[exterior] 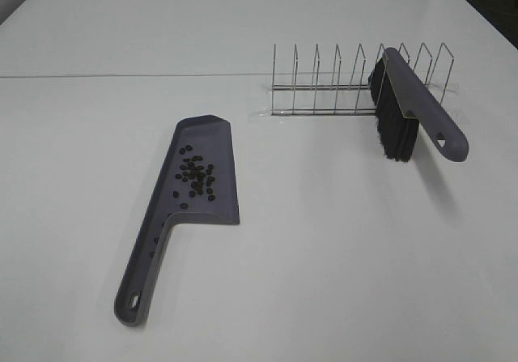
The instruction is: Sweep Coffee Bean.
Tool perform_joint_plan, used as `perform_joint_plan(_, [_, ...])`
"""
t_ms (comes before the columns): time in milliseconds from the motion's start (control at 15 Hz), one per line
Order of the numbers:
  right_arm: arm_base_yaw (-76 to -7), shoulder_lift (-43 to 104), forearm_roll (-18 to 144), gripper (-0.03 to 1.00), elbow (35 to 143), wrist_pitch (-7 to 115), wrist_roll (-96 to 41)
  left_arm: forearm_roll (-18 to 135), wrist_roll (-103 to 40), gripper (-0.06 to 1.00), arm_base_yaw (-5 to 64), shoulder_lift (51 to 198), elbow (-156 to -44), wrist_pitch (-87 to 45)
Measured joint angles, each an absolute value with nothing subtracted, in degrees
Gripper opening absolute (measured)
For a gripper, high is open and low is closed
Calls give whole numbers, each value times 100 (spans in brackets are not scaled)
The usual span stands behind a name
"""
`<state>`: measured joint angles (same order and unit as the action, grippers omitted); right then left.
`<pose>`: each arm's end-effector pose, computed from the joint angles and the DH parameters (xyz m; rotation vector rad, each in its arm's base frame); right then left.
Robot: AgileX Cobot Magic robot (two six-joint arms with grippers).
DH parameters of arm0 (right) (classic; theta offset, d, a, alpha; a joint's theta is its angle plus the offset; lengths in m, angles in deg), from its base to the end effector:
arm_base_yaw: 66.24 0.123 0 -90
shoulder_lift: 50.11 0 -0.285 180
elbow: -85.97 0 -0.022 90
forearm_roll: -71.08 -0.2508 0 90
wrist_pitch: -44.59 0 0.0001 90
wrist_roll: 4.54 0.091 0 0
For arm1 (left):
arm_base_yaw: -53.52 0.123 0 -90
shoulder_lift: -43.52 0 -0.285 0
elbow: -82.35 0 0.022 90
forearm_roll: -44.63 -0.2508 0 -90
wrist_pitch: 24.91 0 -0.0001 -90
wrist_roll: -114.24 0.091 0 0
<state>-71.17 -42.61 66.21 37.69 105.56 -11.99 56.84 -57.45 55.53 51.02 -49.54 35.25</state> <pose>-0.0059 0.0073 0.2786 -0.0493 2.0343 -0.0342 -0.0065 -0.0169 0.2818 0.1202 2.0018 -0.1388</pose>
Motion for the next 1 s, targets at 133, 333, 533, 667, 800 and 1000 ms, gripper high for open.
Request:
perform_joint_plan(133, [-7117, -4261, 6621, 72, 3769, 10556, -1199, 5690, -5745, 76, 5553, 5102, -4954, 3525])
perform_joint_plan(333, [-7117, -4261, 6621, 72, 3769, 10556, -1199, 5690, -5745, 76, 5553, 5102, -4954, 3525])
perform_joint_plan(533, [-7111, -4261, 6621, 72, 3769, 10556, -1199, 5690, -5745, 76, 5553, 5102, -4954, 3525])
perform_joint_plan(667, [-6939, -4261, 6621, 72, 3769, 10556, -1199, 5690, -5745, 76, 5553, 5102, -4954, 3525])
perform_joint_plan(800, [-6819, -4261, 6621, 72, 3769, 10556, -1199, 5690, -5745, 76, 5553, 5102, -4954, 3525])
perform_joint_plan(1000, [-6813, -4261, 6621, 72, 3769, 10556, -1199, 5690, -5745, 76, 5553, 5102, -4954, 3525])
